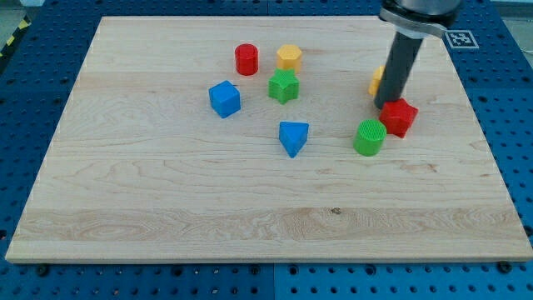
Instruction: Move the yellow heart slightly up
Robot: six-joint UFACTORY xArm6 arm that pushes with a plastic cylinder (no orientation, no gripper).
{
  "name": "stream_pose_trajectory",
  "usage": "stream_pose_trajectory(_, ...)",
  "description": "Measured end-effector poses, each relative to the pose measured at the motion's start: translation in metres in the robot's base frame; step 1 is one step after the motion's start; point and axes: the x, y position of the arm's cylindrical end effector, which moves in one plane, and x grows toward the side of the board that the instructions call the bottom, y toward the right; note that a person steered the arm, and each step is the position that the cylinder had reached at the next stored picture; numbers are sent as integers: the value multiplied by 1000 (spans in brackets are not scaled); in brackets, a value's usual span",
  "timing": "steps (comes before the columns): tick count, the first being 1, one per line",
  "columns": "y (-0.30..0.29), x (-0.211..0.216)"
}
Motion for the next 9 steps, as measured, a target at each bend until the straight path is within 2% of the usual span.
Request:
stream_pose_trajectory(1,16,3)
stream_pose_trajectory(4,-19,-16)
stream_pose_trajectory(9,-11,-20)
